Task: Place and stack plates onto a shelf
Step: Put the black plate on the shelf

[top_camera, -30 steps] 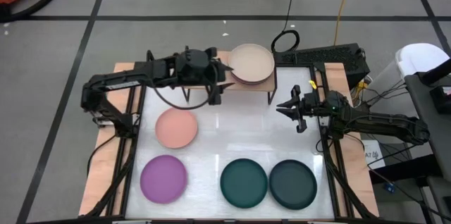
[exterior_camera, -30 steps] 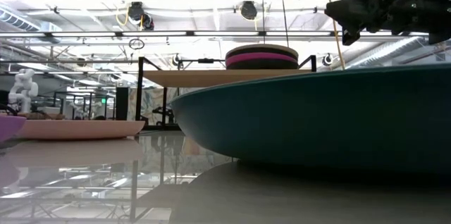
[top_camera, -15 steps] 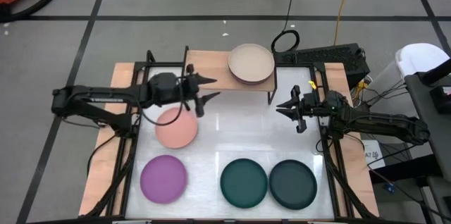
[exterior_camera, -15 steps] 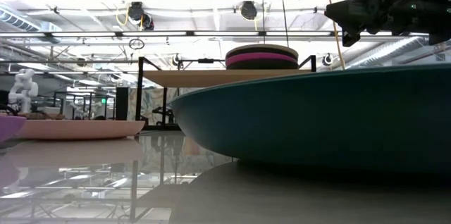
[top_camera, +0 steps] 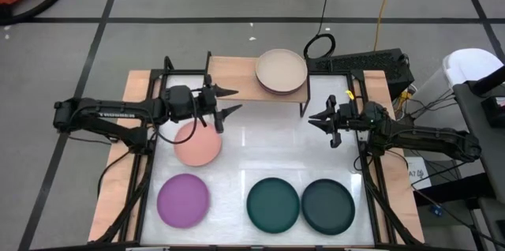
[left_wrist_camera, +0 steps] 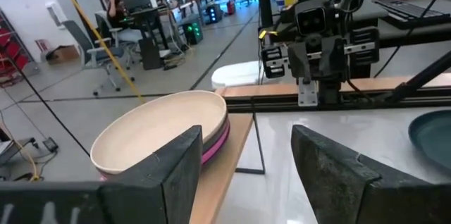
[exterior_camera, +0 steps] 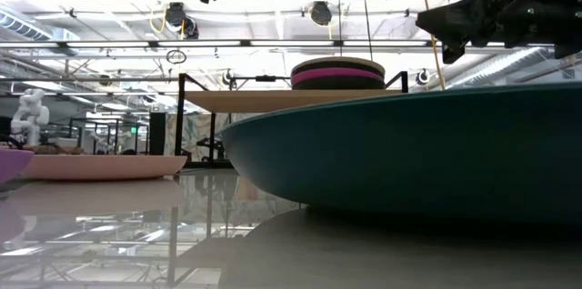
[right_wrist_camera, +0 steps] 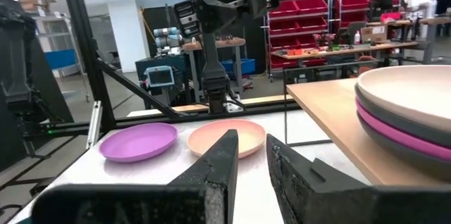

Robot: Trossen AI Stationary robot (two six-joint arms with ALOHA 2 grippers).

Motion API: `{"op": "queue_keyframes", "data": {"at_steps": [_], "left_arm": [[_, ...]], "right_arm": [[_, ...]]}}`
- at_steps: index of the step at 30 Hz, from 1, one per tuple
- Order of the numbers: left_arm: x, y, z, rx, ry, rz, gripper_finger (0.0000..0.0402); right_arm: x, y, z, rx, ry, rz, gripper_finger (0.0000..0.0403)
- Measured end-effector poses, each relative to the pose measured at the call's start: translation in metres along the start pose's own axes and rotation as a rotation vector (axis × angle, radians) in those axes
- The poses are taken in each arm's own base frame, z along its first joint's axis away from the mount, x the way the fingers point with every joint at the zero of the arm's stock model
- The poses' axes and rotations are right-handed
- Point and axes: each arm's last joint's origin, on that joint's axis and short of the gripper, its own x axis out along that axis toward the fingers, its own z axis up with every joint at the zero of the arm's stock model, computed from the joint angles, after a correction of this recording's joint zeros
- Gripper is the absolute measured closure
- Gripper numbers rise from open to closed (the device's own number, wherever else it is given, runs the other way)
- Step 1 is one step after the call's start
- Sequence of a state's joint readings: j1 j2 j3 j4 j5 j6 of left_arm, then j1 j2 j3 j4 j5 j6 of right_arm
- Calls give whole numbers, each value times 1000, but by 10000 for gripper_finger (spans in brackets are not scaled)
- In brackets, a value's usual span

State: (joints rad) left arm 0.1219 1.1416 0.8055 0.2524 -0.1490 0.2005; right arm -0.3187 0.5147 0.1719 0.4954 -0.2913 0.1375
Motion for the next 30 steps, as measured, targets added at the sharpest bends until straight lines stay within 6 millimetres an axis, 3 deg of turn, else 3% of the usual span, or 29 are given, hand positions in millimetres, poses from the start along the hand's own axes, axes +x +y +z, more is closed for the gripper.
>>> {"op": "queue_keyframes", "data": {"at_steps": [11,30], "left_arm": [[0,0,0,4,1,0,179],[-1,2,8,-70,-86,14,179]], "right_arm": [[0,0,0,31,4,5,344],[4,-4,-31,128,292,9,344]]}}
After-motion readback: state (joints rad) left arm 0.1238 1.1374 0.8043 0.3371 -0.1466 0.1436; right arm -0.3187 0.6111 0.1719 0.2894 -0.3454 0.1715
